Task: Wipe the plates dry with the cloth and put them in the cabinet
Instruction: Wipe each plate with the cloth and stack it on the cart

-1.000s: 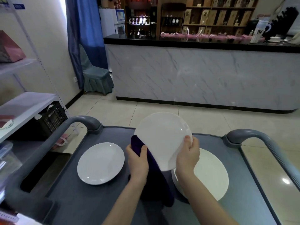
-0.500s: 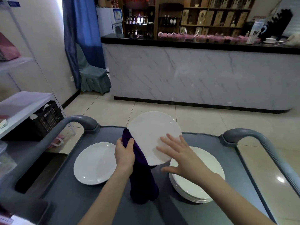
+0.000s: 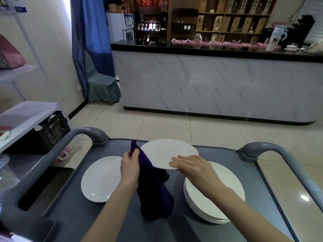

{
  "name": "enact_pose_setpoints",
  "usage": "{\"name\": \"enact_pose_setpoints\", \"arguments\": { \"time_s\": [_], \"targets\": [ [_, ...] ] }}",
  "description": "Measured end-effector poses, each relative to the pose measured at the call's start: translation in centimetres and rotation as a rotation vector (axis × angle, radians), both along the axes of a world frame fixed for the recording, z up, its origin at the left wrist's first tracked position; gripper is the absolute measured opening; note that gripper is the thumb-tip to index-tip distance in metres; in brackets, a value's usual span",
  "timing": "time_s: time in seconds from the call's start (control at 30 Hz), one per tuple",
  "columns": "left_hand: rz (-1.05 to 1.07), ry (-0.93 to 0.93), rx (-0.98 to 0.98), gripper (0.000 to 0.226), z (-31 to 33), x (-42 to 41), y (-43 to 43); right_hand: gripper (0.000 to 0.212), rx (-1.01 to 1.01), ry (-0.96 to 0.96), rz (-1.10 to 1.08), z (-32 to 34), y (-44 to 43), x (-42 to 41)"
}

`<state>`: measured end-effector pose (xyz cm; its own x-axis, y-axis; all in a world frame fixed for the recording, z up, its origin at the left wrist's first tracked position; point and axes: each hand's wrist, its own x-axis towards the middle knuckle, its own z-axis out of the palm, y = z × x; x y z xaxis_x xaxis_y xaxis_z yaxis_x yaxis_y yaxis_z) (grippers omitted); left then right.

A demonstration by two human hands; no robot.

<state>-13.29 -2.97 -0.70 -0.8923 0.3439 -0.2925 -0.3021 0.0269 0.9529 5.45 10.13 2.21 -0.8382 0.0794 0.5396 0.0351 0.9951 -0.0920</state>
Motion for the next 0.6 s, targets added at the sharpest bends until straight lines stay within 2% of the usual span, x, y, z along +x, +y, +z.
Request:
{"name": "enact_pose_setpoints", "arguments": {
  "time_s": [0.07, 0.17, 0.33, 0.4, 0.47, 0.6],
  "targets": [
    [0.041, -0.002, 0.034, 0.025, 0.0, 0.1, -0.1, 0.019, -0.242, 0.006, -0.106, 0.0, -0.3, -0.1],
    [0.127, -0.001, 0.063, 0.028, 0.1, 0.6, 0.0, 0.014, -0.785, -0.025, -0.251, 0.4, -0.2, 0.0],
    [0.221, 0.066, 0.144, 0.038, 1.7, 2.8, 1.9, 0.013, -1.26, 0.155, -0.233, 1.1, -1.2, 0.4],
    [0.142, 0.106, 0.214, 0.035, 2.4, 4.4, 2.9, 0.013, -1.378, 0.206, -0.202, 1.0, -2.2, 0.5],
    [-0.031, 0.216, 0.201, 0.025, 2.4, 6.3, 3.6, 0.015, -1.486, 0.25, -0.205, 0.9, -2.9, 0.4],
    [-0.474, 0.635, 0.078, 0.044, 1.2, 9.0, 3.2, 0.019, -1.756, 0.335, -0.204, 1.6, -3.2, 0.6]
  ]
}}
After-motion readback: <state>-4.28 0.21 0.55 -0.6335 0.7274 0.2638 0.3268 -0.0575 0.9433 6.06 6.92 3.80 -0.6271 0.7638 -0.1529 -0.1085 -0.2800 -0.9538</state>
